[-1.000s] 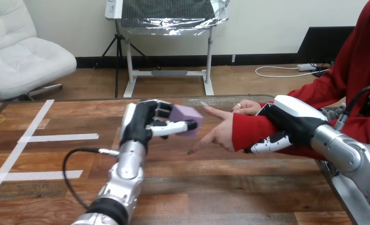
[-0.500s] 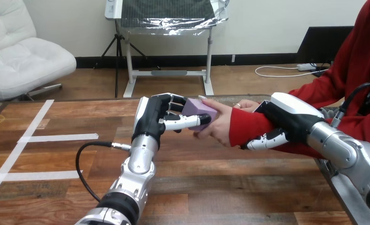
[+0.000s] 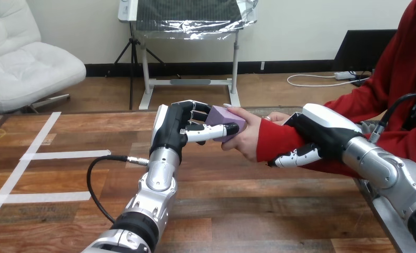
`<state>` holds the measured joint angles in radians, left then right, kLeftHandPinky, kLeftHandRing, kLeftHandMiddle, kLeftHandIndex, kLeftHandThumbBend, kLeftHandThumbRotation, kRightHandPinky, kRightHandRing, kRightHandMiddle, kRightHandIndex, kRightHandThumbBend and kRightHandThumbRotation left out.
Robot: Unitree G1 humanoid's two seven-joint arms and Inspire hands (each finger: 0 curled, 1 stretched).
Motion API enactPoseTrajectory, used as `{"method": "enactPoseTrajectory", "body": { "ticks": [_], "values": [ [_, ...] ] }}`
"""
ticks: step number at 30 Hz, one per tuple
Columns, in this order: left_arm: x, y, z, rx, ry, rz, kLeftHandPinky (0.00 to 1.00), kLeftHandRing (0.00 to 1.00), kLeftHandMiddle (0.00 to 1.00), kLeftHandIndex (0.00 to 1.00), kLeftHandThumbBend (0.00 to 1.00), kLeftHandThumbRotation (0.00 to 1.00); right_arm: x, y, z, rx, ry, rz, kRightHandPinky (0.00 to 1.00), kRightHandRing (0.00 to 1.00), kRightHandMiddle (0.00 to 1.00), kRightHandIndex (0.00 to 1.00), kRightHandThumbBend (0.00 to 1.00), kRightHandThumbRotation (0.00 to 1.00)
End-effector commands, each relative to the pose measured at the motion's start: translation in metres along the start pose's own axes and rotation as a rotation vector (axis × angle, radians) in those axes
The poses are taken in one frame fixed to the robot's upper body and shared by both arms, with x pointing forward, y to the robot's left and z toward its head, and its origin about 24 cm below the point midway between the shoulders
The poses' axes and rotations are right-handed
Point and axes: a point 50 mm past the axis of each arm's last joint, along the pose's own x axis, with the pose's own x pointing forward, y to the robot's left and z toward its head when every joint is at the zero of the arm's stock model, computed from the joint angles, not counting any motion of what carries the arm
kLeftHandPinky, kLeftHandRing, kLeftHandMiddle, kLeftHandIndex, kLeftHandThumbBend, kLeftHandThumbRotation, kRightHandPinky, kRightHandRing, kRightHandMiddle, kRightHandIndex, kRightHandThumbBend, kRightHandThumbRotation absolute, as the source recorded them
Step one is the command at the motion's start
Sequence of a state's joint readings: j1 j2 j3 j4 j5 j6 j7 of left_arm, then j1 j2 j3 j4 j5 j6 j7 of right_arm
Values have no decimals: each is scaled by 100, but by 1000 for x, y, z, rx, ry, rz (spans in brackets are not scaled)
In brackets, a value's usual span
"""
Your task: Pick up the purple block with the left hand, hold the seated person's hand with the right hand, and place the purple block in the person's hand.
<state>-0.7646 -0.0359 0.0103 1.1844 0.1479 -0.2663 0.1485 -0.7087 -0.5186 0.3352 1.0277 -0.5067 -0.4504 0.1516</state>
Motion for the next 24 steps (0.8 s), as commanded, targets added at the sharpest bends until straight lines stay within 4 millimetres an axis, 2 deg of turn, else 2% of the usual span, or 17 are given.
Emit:
{"method": "enactPoseTrajectory", "body": {
  "ticks": [1,13,24],
  "values": [
    [14,-20,55,10,-143,-74,33,39,43,43,75,0,18,-32,51,27,-198,-129,26,29,33,35,61,34],
    [13,-31,56,35,-144,-108,33,39,42,42,76,0,18,-31,51,35,-204,-139,25,28,33,36,60,34],
    [11,-31,49,35,-117,-127,35,40,44,44,74,0,16,-32,48,41,-190,-143,26,29,34,36,61,35]
  ]
}}
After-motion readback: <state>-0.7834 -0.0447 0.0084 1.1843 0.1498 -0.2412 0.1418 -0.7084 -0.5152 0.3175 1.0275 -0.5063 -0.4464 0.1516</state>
